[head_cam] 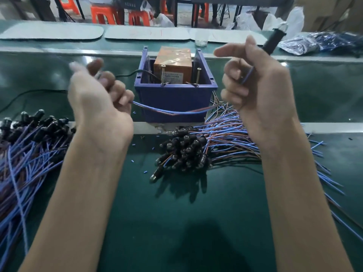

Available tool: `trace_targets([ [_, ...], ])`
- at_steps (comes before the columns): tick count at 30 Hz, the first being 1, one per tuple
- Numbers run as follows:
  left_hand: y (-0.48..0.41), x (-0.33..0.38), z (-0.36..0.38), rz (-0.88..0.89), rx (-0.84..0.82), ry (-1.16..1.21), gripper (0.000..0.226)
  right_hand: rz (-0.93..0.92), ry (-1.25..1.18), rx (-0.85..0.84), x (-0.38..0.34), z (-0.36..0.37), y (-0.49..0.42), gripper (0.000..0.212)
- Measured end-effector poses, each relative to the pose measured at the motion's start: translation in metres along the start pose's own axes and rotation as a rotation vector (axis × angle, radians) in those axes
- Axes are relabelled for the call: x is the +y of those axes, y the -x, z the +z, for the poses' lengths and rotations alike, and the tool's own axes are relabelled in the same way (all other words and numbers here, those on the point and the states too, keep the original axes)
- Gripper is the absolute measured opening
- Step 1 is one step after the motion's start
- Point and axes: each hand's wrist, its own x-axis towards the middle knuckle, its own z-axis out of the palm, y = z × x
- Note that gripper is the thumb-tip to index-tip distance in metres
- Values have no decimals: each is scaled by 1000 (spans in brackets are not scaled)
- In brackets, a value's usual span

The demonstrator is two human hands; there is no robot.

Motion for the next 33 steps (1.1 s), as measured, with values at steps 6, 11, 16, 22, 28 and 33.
trace_targets([
  [6, 18, -19, 18, -120, -548, -783, 42, 77, 162, 109, 8, -5, -2, 22],
  [11, 25, -27, 19, -146, -733, -990, 42, 178, 136, 125, 9, -10, -2, 25],
  [16, 24, -22, 17, -138, -767, -1075, 42, 158, 61, 155, 8, -12, -4, 12],
  [22, 22, -21, 15, -147, -805, -1167, 43, 165, 63, 211, 10, -7, -5, 10],
  [28, 19, -16, 10, -162, -832, -1257, 43, 168, 59, 238, 13, -1, -4, 15],
  [33, 17, -14, 8, -149, -841, -1217, 44, 164, -16, 264, 16, 4, -6, 18],
])
